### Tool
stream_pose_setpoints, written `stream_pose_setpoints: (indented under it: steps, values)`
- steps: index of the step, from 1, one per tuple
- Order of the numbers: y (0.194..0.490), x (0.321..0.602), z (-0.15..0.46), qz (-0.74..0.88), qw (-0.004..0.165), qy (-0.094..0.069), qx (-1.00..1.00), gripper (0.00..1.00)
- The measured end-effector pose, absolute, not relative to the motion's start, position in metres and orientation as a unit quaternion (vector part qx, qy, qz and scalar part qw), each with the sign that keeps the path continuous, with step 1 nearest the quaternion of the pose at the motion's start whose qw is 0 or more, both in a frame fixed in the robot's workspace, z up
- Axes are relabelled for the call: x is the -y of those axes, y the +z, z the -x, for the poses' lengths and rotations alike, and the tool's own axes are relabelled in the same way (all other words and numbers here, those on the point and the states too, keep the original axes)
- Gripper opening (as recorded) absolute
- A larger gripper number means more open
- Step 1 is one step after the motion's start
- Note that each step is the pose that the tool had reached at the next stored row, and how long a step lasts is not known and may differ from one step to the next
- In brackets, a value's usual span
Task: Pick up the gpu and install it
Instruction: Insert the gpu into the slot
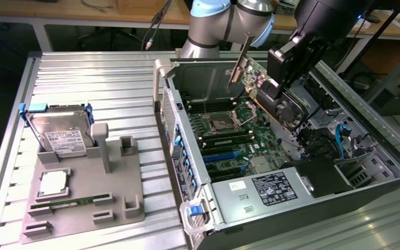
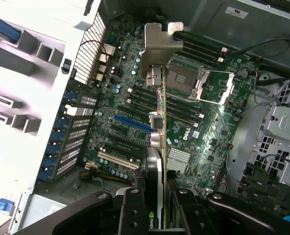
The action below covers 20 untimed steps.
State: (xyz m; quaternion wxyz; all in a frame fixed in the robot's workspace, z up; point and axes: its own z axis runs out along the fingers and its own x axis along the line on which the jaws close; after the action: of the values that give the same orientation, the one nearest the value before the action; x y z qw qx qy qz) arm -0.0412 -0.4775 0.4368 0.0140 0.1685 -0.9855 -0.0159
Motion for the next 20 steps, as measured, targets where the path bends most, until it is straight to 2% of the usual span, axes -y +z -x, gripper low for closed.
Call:
stream_pose_setpoints:
  steps: [20]
  values:
    - [0.4380,0.4775,0.0412,-0.224,0.015,-0.015,0.974,0.27]
